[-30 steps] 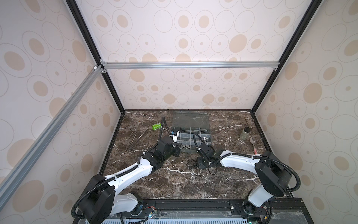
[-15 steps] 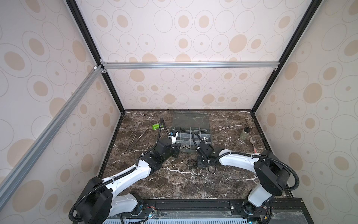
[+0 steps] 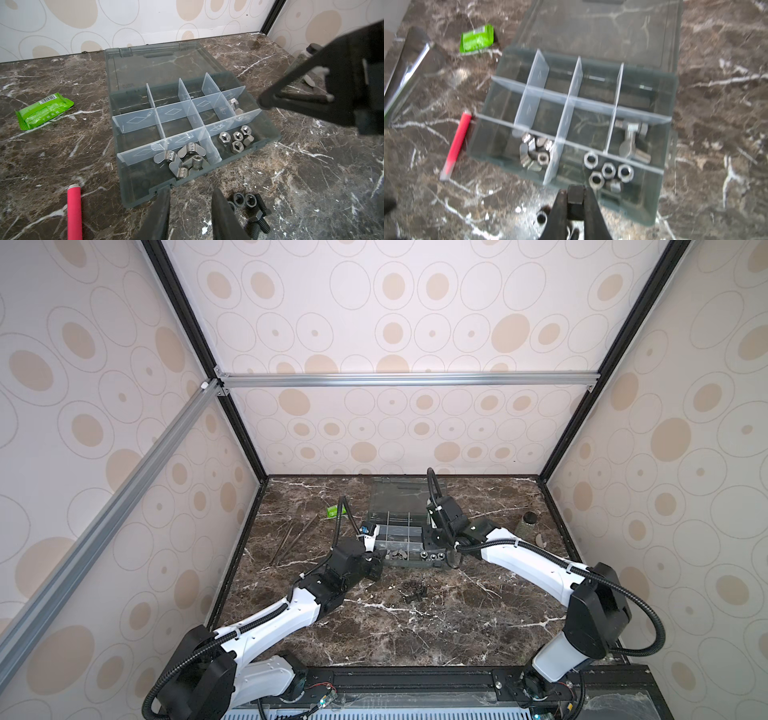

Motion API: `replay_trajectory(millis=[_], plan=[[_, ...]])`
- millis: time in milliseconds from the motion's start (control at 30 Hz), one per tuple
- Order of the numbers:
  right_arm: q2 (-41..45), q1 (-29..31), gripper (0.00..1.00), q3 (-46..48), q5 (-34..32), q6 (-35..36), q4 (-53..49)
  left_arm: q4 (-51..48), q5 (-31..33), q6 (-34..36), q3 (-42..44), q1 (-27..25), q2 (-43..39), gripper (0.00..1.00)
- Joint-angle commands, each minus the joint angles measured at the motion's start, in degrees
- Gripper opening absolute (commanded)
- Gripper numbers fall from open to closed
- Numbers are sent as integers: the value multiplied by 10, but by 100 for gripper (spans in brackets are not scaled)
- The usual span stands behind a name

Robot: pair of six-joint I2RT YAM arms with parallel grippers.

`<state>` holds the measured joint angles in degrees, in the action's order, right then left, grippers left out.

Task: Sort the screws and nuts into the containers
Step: 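Carry the black nut with the right gripper over the box compartment, then open the right gripper to drop the black nut into the compartment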

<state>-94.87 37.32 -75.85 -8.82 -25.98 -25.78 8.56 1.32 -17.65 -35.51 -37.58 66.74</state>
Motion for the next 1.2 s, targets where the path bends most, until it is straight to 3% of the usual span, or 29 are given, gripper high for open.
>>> replay_trajectory(millis=[0, 233, 433, 767, 1167], plan=[[-56, -20, 13, -30, 20, 13, 2, 24, -11, -19, 7, 6, -13, 34], [-145, -26, 13, -102, 25, 21, -2, 24, -3, -29, 17, 7, -23, 34], [-172, -28, 14, -110, 27, 17, -1, 28, -2, -34, 23, 6, -24, 34], [-176, -31, 26, -105, 30, 15, -1, 29, -4, -32, 18, 7, -15, 35], [-135, -32, 28, -51, 33, -10, 26, 28, -9, -32, 18, 7, -5, 35]])
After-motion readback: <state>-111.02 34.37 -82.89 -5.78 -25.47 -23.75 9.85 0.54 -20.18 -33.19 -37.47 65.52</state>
